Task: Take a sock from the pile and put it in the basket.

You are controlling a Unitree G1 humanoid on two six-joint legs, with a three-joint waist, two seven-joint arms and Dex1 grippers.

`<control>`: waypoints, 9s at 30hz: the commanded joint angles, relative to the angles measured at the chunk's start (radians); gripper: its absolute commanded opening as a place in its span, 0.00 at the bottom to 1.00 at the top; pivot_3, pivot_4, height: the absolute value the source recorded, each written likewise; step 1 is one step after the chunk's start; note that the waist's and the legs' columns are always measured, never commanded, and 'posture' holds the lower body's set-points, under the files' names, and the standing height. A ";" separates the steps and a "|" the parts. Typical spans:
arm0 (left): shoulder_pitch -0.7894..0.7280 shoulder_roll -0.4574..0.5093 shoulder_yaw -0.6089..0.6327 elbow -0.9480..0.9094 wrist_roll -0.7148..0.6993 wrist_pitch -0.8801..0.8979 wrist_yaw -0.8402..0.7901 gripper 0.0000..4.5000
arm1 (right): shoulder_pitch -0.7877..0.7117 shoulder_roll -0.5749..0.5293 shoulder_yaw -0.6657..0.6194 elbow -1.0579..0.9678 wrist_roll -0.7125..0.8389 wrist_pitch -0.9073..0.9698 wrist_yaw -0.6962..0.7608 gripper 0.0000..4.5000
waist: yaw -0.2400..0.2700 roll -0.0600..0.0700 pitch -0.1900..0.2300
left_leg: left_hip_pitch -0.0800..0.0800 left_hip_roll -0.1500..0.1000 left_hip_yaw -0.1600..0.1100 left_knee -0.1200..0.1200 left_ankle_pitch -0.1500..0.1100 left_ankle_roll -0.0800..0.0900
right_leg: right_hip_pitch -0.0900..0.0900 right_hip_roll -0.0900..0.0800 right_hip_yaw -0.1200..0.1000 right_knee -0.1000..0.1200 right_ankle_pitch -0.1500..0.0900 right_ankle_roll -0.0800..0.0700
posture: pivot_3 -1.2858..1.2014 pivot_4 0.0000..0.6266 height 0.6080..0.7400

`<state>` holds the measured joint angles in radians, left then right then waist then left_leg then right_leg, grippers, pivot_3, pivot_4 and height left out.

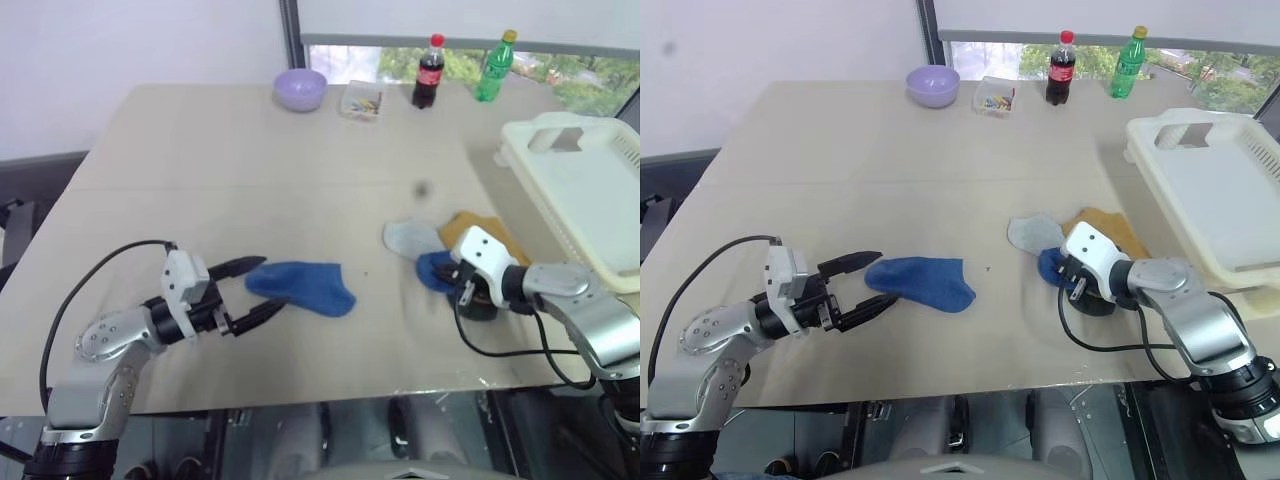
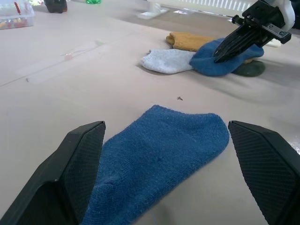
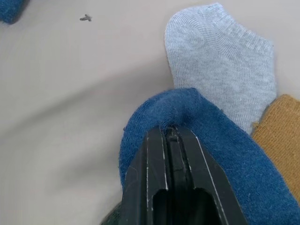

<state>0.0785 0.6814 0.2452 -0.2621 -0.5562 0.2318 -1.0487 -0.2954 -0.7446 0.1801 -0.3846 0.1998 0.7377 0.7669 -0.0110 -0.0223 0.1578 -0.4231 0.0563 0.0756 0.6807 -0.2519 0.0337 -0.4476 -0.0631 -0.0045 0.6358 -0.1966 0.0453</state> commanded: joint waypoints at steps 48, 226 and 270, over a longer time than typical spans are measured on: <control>-0.314 0.018 -0.022 0.333 0.117 -0.086 0.047 1.00 | -0.271 0.495 0.020 0.300 -0.096 -0.087 -0.073 0.65 | 0.003 0.001 0.001 | -0.001 0.000 -0.003 0.000 0.001 -0.001 | 0.000 0.000 -0.004 0.004 0.003 -0.004 | 0.52 0.24 0.92; -0.379 0.084 -0.168 0.370 -0.110 0.737 -0.138 0.77 | -0.299 0.562 0.355 0.596 -0.263 -0.414 0.005 0.63 | -0.029 -0.001 -0.003 | 0.008 0.000 -0.001 -0.001 0.003 -0.004 | 0.004 0.001 0.000 0.007 0.001 -0.002 | 0.52 0.24 0.92; -0.537 -0.202 -0.006 0.424 -0.394 0.933 0.071 0.80 | -0.284 0.447 0.184 0.169 -0.162 -0.044 -0.001 0.99 | -0.024 -0.004 0.000 | 0.005 -0.001 -0.003 -0.002 0.003 -0.004 | 0.003 0.002 0.001 0.006 0.002 -0.004 | 0.52 0.24 0.92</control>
<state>-0.4409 0.4795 0.2189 0.1647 -0.9353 1.1758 -0.9772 -0.5711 -0.2908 0.3942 -0.1615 0.0189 0.6746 0.7731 -0.0349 -0.0267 0.1579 -0.4178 0.0554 0.0722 0.6786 -0.2488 0.0296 -0.4451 -0.0610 -0.0034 0.6420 -0.1943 0.0413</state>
